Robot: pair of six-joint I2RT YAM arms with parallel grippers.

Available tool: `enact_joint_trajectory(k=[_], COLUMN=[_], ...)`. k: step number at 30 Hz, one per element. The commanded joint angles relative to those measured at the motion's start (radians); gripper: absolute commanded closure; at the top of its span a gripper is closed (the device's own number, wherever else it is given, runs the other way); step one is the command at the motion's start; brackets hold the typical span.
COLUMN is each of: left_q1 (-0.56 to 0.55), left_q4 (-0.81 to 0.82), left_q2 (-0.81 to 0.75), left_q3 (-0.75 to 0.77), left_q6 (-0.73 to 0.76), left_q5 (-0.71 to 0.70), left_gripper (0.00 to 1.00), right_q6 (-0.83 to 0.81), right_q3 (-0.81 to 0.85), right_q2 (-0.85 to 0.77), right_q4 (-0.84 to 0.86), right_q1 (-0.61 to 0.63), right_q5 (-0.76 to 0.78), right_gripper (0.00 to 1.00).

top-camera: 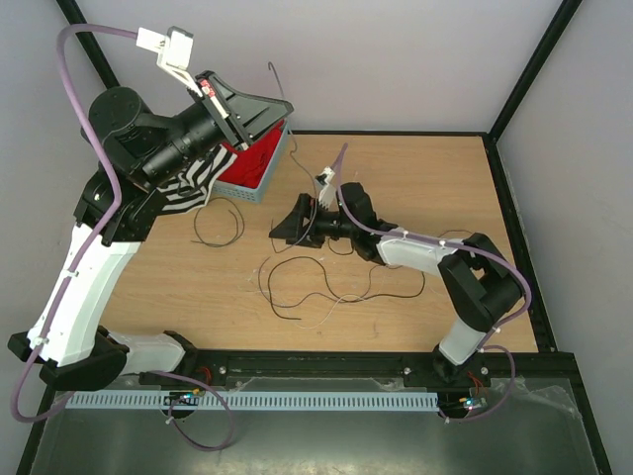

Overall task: Zip-tie the wires
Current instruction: Straighten the cable at the center of the board.

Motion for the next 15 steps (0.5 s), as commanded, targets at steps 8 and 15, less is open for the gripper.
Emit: enact_joint_trajectory(k=[8, 15], left_q1=[-0.046, -0.061], left_q4=[0.078, 0.078], left_q2=[-0.006, -0.005], left_q3=[-0.017, -0.018], left_q6=[-0.01, -0.003], left_q5=[0.001, -0.009], left_gripper=[1.0, 1.0], right_q6=[0.02, 0.033], right_q3=[-0.007, 0.044], right_q2=[0.022, 0.058], right_q4=[0.072, 0.085], right_q1=[0.067, 0.096], right_q5=[-0.107, -0.117], right_gripper=[0.08, 0.15])
